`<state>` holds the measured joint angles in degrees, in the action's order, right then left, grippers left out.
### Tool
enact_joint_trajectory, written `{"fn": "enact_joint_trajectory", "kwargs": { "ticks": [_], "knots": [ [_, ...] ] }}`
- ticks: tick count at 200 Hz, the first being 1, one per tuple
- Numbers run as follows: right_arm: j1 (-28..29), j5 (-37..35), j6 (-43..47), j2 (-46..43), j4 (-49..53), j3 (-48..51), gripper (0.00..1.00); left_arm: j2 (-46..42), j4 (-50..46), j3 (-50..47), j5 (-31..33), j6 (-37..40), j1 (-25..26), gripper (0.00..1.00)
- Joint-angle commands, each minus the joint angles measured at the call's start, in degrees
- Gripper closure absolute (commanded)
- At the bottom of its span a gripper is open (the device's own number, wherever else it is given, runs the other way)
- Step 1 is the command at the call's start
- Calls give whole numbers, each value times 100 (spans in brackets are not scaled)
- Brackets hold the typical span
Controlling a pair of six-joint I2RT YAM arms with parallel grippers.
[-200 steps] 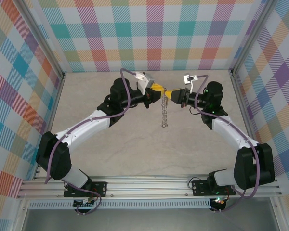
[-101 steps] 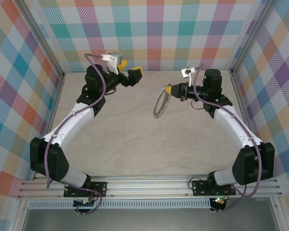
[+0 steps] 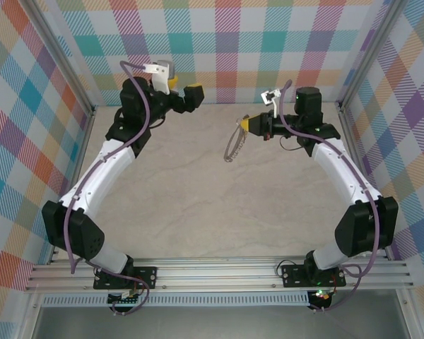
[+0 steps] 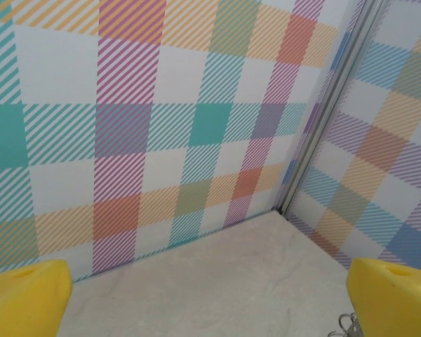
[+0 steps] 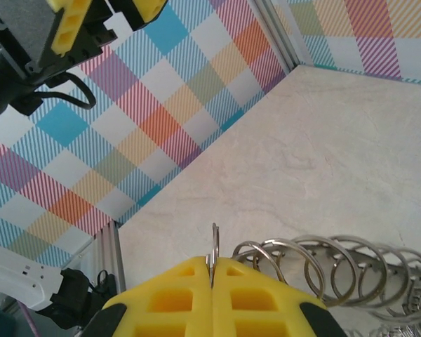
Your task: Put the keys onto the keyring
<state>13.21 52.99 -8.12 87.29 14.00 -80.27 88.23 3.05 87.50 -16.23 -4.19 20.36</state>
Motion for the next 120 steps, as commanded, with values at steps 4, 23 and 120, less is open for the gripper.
{"fn": "enact_joint_trajectory", "kwargs": {
  "ticks": [4, 23, 120],
  "knots": [
    [-5, 228, 484, 86, 347, -354, 100, 245, -471, 153, -64, 351, -41, 0],
    [-3, 267, 543, 126, 416, -474, 100, 257, -478, 94, -65, 359, -41, 0],
    [-12, 815, 830, 859, 982, -1315, 100, 1066, -1843, 1036, -2192, 632, -126, 0]
  ]
}}
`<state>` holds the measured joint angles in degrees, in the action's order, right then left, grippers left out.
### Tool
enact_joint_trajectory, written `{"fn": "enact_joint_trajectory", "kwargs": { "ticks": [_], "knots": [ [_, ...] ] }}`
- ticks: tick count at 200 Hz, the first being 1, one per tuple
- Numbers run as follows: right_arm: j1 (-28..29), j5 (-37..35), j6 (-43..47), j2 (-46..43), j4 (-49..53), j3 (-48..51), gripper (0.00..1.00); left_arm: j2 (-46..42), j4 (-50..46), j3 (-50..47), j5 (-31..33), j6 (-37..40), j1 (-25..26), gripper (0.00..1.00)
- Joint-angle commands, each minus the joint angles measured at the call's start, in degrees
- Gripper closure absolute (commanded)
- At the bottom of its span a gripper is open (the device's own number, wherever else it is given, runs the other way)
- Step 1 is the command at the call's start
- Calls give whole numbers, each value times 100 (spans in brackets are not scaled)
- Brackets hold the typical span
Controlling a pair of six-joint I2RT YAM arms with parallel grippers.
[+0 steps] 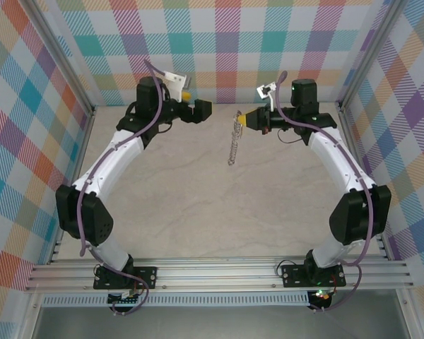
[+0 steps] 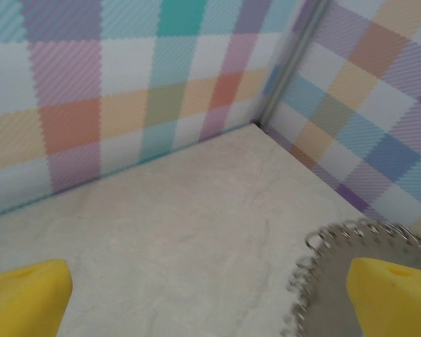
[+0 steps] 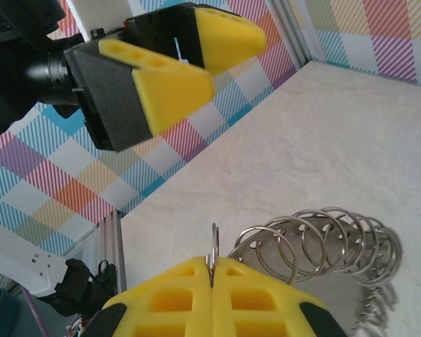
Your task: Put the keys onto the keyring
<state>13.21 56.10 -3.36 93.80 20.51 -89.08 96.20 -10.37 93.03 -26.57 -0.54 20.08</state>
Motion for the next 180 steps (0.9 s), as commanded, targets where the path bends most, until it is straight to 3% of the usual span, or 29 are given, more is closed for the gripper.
{"fn": "enact_joint_trajectory", "kwargs": {
  "ticks": [1, 18, 44, 82, 121, 152, 180],
  "knots": [
    [-12, 515, 367, 222, 357, -448, 100, 294, -501, 511, -1189, 275, -103, 0],
    [-11, 708, 638, 456, 805, -793, 100, 648, -1094, 974, -2005, 357, -175, 1],
    [-12, 895, 779, 710, 1045, -1013, 100, 1106, -1366, 1533, -2869, 305, -206, 11],
    [-12, 924, 741, 907, 959, -1029, 100, 1501, -1570, 1872, -3159, 223, -219, 26],
    [-12, 1017, 696, 1114, 874, -1072, 100, 1631, -1593, 1928, -3445, 131, -223, 57],
    [-7, 1157, 550, 1318, 740, -1131, 100, 1705, -1717, 1929, -3684, 194, -223, 61],
    [8, 1258, 410, 1387, 601, -1164, 100, 1769, -1814, 1921, -3887, 240, -215, 56]
  ]
}}
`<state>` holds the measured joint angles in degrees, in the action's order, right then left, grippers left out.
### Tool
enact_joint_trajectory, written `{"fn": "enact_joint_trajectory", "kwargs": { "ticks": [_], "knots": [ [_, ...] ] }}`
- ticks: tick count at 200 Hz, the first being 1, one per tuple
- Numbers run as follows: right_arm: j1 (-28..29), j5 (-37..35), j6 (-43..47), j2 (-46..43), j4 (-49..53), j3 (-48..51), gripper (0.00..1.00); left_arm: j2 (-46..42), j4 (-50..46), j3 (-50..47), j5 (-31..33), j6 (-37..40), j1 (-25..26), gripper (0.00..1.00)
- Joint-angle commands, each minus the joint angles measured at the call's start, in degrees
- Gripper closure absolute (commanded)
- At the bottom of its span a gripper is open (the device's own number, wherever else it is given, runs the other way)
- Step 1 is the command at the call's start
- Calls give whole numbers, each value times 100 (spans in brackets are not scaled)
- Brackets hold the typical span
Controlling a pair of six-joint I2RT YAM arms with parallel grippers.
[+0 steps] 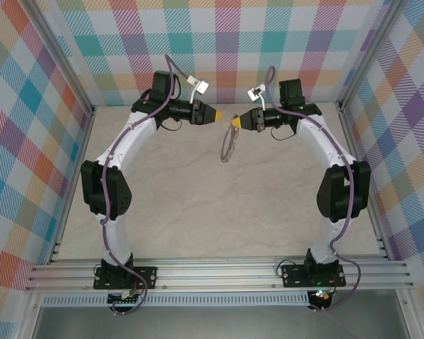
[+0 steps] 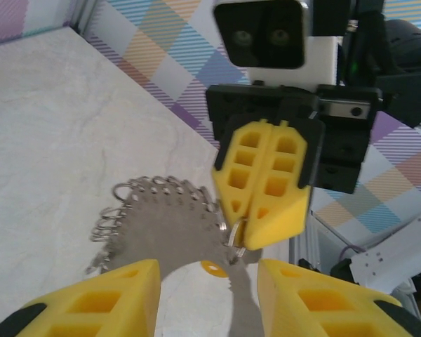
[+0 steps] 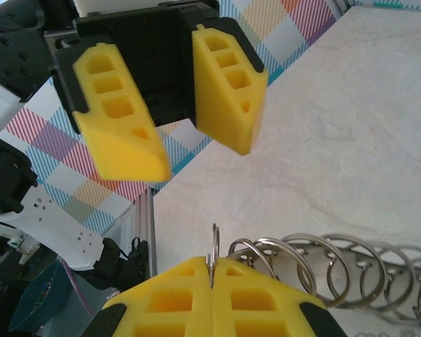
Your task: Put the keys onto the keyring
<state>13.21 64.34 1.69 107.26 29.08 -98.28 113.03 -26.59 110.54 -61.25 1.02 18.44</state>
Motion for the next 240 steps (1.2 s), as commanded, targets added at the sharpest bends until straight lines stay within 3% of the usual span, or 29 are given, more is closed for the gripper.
{"fn": "enact_joint_trajectory", "kwargs": {
  "ticks": [1, 69, 240],
  "knots": [
    [7, 437, -97, 45, -259, -244, 100, 87, -195, 170, -420, 80, -55, 56],
    [116, 475, -327, 49, -549, -176, 100, 175, -329, 153, -637, 154, -42, 51],
    [233, 474, -575, 76, -849, -176, 100, 115, -514, 148, -962, 402, 160, 61]
  ]
}}
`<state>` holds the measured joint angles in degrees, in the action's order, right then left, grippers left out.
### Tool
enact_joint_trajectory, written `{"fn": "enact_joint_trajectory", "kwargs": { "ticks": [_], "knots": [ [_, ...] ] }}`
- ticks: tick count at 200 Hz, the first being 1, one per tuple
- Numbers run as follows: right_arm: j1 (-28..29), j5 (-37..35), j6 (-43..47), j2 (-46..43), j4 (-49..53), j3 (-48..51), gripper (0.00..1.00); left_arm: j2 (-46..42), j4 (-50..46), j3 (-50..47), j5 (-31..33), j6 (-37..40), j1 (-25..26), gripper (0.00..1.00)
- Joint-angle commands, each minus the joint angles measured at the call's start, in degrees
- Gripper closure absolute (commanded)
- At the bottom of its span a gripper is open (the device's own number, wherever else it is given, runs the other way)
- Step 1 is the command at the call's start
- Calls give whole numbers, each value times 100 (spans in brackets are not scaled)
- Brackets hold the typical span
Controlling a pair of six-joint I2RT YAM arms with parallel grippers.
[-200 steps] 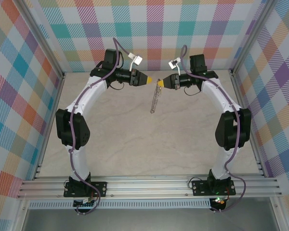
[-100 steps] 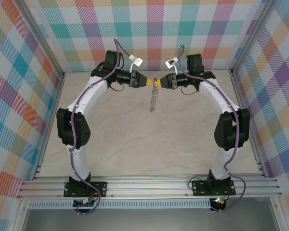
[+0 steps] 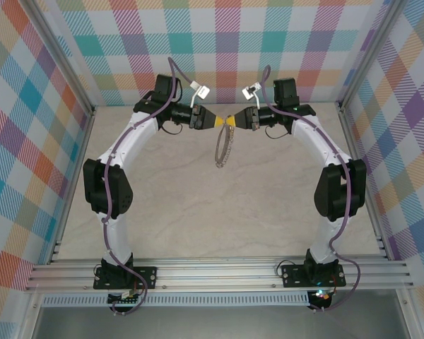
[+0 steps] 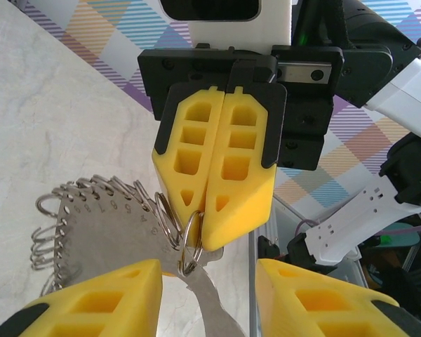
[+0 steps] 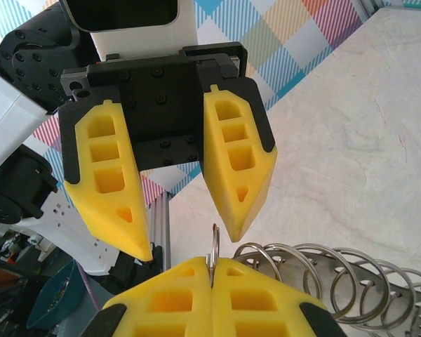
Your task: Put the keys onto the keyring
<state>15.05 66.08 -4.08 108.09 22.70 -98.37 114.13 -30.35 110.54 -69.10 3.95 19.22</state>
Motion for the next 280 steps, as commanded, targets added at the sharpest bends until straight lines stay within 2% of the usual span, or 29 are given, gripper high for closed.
{"fn": "enact_joint_trajectory", "kwargs": {
  "ticks": [1, 36, 78, 149, 172, 193, 206, 243, 280],
  "knots": [
    [46, 300, 3, -8, -212, -171, 100, 5, -138, 145, -180, 108, 86, 61],
    [60, 316, 2, -3, -213, -173, 100, -4, -138, 143, -191, 116, 125, 62],
    [55, 310, 29, -6, -174, -165, 100, -13, -156, 146, -226, 167, 152, 71],
    [77, 320, 71, -16, -121, -129, 100, -31, -50, 167, -209, 134, 189, 66],
    [77, 311, 69, -10, -112, -123, 100, -22, -41, 160, -207, 141, 196, 67],
    [86, 313, 74, -3, -107, -130, 100, -23, -35, 155, -200, 144, 196, 71],
    [95, 312, 94, -7, -74, -130, 100, -31, -11, 160, -202, 141, 196, 77],
    [90, 283, 128, -23, -15, -112, 100, -32, 114, 149, -132, 77, 196, 100],
    [85, 200, -106, -152, -299, -22, 100, -108, 605, -42, 95, -245, 204, 100]
  ]
}}
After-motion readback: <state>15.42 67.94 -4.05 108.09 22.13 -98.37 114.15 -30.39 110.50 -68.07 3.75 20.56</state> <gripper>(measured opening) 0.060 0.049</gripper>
